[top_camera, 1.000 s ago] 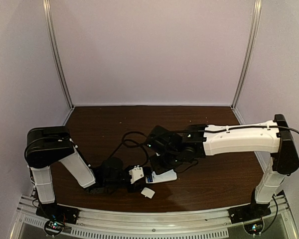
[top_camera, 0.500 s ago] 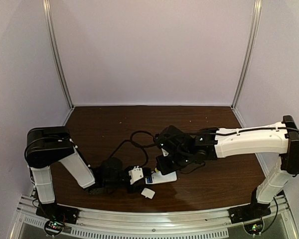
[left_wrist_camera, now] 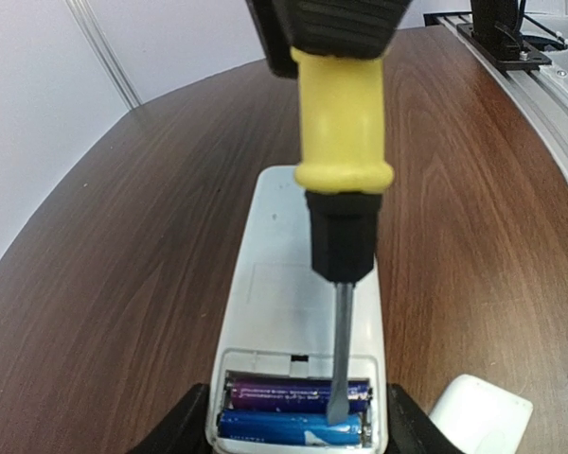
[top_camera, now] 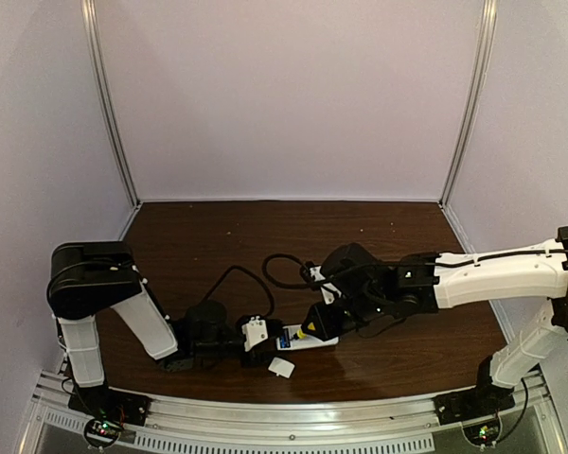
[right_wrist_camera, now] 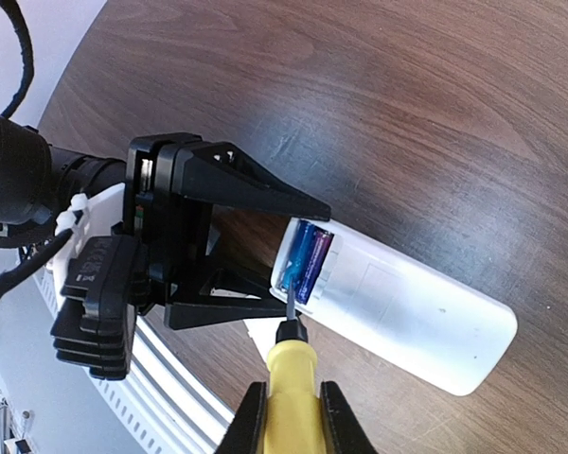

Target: Unload the batteries from the remote control

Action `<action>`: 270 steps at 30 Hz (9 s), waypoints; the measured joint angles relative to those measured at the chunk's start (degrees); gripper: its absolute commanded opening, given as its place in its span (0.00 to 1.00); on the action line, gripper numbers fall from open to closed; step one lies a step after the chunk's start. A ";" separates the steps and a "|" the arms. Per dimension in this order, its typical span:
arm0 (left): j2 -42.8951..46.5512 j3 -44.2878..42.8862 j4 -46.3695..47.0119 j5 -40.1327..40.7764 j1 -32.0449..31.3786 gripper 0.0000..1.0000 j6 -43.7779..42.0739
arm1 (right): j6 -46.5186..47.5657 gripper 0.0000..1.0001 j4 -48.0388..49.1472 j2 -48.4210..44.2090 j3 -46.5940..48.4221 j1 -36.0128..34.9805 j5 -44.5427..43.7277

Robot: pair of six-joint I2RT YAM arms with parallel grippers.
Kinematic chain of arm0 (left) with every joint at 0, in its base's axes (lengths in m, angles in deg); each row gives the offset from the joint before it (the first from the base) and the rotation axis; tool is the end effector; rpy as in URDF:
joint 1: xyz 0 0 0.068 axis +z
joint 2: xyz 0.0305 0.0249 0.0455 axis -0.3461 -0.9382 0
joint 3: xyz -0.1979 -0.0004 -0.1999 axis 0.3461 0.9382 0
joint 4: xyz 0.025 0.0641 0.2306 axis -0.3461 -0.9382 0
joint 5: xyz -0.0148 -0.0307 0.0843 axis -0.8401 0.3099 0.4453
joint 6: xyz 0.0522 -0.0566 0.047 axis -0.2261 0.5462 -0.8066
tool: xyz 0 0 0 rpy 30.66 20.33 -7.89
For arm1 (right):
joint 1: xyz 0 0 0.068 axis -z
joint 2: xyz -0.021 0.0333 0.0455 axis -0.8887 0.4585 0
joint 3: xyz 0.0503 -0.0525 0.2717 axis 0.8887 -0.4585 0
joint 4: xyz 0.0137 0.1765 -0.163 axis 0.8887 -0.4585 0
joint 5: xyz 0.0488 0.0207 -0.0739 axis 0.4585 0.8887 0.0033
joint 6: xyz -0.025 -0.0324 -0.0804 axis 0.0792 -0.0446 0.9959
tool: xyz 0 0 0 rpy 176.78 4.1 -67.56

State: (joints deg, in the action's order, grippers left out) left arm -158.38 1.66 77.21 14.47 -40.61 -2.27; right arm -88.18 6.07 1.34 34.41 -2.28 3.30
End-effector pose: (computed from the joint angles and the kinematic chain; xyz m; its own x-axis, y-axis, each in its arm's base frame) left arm 0.1521 -0.3054 0.1000 0.0921 0.3609 -0.9280 0.9555 0.2303 0.1844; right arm 0.1269 0.3003 0.2192 -0.8371 -0.3432 -0.4260 -0.5312 0.6961 0.4830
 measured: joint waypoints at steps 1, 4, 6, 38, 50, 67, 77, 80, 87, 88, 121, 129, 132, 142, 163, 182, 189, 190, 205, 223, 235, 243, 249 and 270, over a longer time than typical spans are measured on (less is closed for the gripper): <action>0.00 0.00 0.00 -0.02 0.00 0.23 0.00 | -0.09 0.00 -0.02 0.00 0.02 0.02 0.00; 0.02 0.00 -0.02 -0.09 0.00 0.23 0.00 | -0.55 0.00 -0.17 0.11 0.31 0.02 -0.37; 0.00 0.00 0.04 -0.15 0.00 0.23 0.00 | -0.57 0.00 -0.63 0.31 0.92 0.02 -1.01; 0.00 0.00 -0.79 -7.91 0.00 0.22 -2.64 | 26.60 0.00 -12.98 2.64 10.08 -2.67 -6.03; 0.02 0.00 -1.09 -9.60 0.00 0.22 -3.02 | 32.83 0.00 -11.32 2.36 10.08 -2.93 -3.87; 0.02 0.00 -3.34 -10.40 0.00 0.22 -3.06 | 34.21 0.00 -13.38 5.03 10.54 -3.04 -4.42; 0.02 0.00 -3.45 -10.58 0.02 0.22 -3.08 | 34.34 0.00 -13.27 5.44 10.88 -3.34 -5.40; 0.02 0.00 -3.52 -10.64 0.07 0.22 -3.08 | 34.34 0.00 -13.35 5.57 11.02 -3.56 -5.79; 0.02 -0.02 -3.82 -11.21 0.28 0.23 -2.91 | 35.65 0.00 -14.08 7.04 12.55 -4.15 -6.60; 0.02 -0.02 -3.89 -11.37 0.35 0.22 -2.86 | 35.87 0.00 -14.10 7.13 12.61 -4.17 -6.64; 0.24 -0.83 -7.58 -16.37 0.76 0.19 -2.34 | 45.88 0.00 -18.29 12.74 19.39 -3.37 -0.39; 0.24 -0.85 -7.69 -16.37 0.76 0.16 -2.34 | 45.53 0.00 -19.08 14.08 21.14 -1.90 2.45; 0.24 -0.85 -7.67 -16.15 0.76 0.16 -2.40 | 45.33 0.00 -19.10 14.08 21.14 -1.07 3.61; 0.24 -0.37 -6.84 -15.52 0.68 0.13 -2.62 | 43.95 0.00 -18.78 15.30 22.23 1.38 6.73; 0.22 2.19 -2.97 -11.82 -0.02 0.12 -3.23 | 39.87 0.00 -16.76 17.11 22.86 6.10 14.25; 0.22 3.02 -1.40 -9.84 -0.33 0.11 -2.95 | 38.45 0.00 -15.78 17.14 22.73 6.43 14.38; 0.22 3.72 -0.04 -8.76 -0.39 0.10 -2.95 | 36.57 0.00 -15.34 17.16 22.73 6.99 14.82; 0.22 3.72 -0.04 -8.70 -0.39 0.10 -2.95 | 36.39 0.00 -15.30 17.20 22.73 7.08 14.88; 0.22 4.74 1.79 -6.54 -0.48 0.09 -2.82 | 32.50 0.00 -13.86 17.66 22.58 9.05 17.11; 0.24 6.08 4.02 -3.52 -0.74 0.08 -2.80 | 30.49 0.00 -12.41 17.68 22.47 9.27 17.11; 1.03 7.61 5.03 0.24 -0.81 0.08 -2.93 | 28.94 0.00 -10.62 18.27 22.84 9.49 16.94; 1.11 8.35 6.27 3.13 -1.01 0.07 -2.97 | 27.98 0.00 -9.60 18.53 23.19 9.51 16.39; 1.11 8.63 7.08 6.45 -1.01 0.07 -3.43 | 26.56 0.00 -7.65 18.56 23.02 9.66 15.47; 1.03 8.66 7.61 12.11 -0.92 0.07 -3.41 | 21.38 0.00 1.07 17.31 18.10 10.88 16.74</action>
State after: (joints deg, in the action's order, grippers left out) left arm -157.35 10.31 84.81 26.57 -41.53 -5.68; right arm -66.80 7.14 18.65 52.51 8.61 20.04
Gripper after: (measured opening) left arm 0.566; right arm 0.172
